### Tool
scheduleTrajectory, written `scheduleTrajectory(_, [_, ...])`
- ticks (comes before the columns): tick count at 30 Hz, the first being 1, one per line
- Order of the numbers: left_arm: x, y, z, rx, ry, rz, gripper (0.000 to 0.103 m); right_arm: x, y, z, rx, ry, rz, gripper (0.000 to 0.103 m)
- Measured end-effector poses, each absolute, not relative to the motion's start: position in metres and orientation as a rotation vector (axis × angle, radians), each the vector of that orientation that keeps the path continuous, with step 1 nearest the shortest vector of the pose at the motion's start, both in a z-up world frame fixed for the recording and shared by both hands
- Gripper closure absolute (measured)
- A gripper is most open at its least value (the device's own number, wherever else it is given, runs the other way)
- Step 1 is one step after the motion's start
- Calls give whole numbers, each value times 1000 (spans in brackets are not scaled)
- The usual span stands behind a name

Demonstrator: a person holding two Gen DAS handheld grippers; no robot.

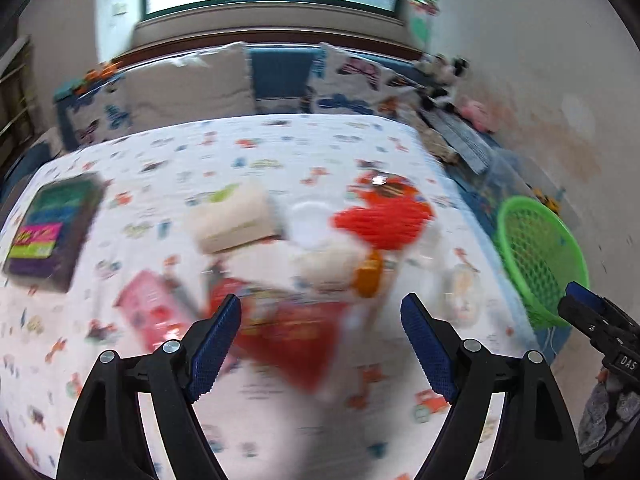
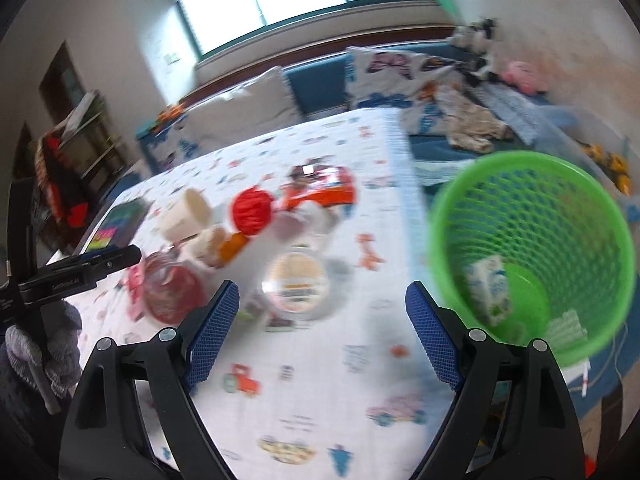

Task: Collect trash
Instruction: 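Move the right tool back toward the items on the bed, then grasp the red can with the right tool while the left tool grasps the pink wrapper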

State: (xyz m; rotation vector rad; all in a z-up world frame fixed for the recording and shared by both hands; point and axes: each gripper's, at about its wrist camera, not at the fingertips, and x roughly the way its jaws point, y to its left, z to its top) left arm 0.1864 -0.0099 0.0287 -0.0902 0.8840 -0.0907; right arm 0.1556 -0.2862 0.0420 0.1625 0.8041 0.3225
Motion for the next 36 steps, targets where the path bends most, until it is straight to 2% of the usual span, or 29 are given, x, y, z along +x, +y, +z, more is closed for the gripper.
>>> scheduleTrajectory(15, [161,120,17,-249,887,132,24,197,-120,58,-236,906,684,18])
scheduleTrajectory(25, [153,155,5,-309,894,179,24,220,-36,24,-465,998,794,18])
scheduleTrajectory(36, [155,168,-12,-342,926,193,24,237,6,-22,-610,1074,810,18])
